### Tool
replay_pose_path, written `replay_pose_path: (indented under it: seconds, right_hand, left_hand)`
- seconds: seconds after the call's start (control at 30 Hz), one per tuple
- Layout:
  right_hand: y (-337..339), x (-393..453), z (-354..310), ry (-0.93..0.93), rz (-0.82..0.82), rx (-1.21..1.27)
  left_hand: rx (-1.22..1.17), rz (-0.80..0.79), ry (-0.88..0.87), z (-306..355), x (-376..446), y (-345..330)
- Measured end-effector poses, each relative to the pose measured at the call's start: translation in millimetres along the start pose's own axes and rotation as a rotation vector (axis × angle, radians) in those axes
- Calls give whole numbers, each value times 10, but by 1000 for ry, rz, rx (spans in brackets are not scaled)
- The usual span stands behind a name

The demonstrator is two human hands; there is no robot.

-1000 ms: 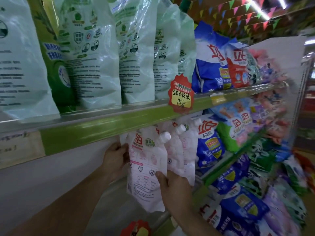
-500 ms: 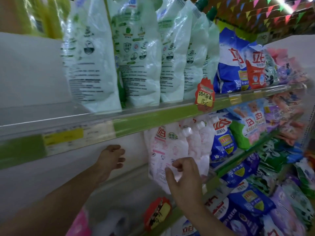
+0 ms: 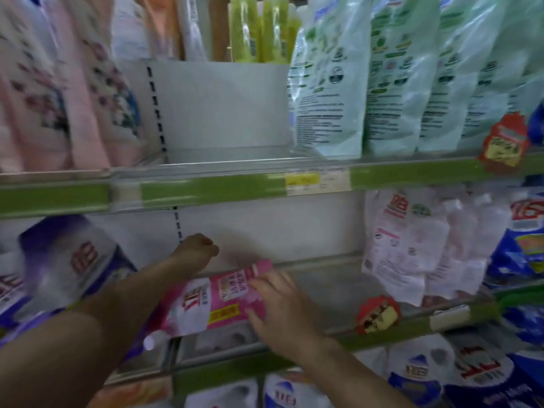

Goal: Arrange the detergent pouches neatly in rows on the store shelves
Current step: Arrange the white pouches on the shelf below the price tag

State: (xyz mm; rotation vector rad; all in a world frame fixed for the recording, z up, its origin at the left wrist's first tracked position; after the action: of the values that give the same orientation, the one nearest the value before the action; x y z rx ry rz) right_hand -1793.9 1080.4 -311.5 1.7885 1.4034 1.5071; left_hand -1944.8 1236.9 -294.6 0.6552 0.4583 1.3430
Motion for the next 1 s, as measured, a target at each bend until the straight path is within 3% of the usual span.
replay_pose_path:
  seconds: [0.17,0.37,0.67,0.83,1.0]
  right_hand:
    - [-499,188,-316,64,-71,-25]
    - [-1013,283,-635,131,-309,-221]
    - [-1286,282,-666,304,-198,-425]
    - [-883,377,-464,44,-7,-30]
    - [-485,385,-67,-263,200,314]
  left_hand:
    - [155,-51,67,-478,36,267]
    - [116,-95,45,-752,83,350]
    - [77,-54,13,-743,133,369]
    - [-43,17,66,-721,186,427]
    - [-324,99,170,-729,212,420]
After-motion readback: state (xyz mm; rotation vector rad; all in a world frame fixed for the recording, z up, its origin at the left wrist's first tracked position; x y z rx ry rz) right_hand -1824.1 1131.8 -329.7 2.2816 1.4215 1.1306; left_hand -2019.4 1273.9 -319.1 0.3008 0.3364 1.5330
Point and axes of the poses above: each hand's wrist, its own x-axis towards the middle knuckle, its own y-axis out of the back of the hand, z = x × y, the point moved 6 cm from there along x, towards the middle knuckle, and after that the axes turned 3 degrees about -y, right-handed, at the moved point
